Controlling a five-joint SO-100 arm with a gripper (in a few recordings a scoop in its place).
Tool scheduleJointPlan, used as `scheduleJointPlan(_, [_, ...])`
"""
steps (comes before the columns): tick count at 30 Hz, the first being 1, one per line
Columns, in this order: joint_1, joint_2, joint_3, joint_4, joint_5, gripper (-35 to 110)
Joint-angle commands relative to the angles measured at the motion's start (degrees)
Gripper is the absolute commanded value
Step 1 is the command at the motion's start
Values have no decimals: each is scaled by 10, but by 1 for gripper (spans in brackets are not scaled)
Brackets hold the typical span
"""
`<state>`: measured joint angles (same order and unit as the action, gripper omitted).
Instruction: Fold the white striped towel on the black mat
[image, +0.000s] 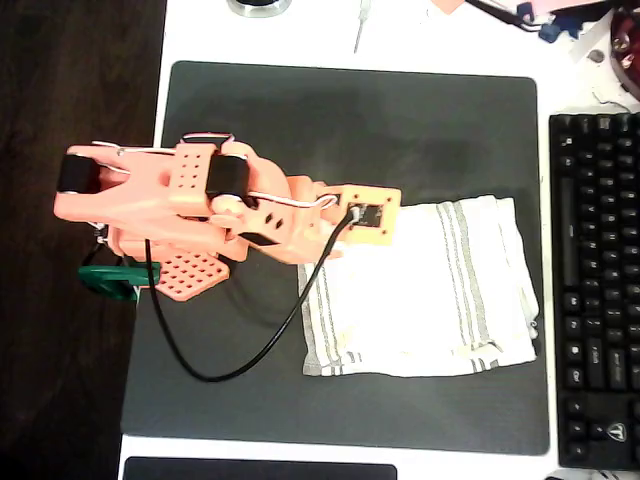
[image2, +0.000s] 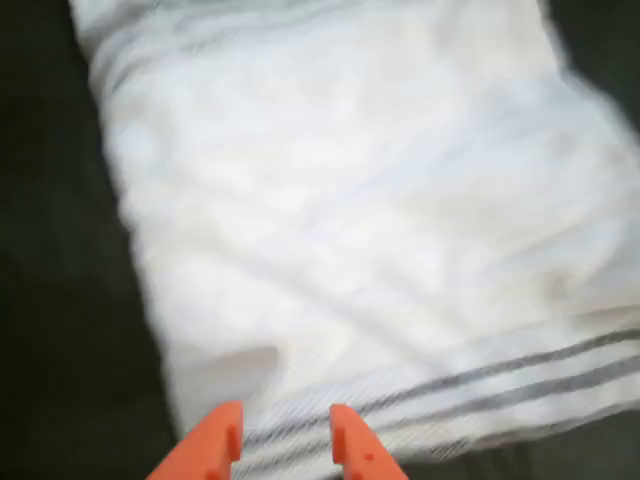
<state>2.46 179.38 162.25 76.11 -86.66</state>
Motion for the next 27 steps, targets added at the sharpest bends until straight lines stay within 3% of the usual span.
scheduleJointPlan(1, [-9,91,16,54,3,11])
scheduleJointPlan(7, [-25,131,83,49,5,0])
scheduleJointPlan(16, [-29,131,181,21,23,0])
scheduleJointPlan(27, [-29,131,186,25,54,0])
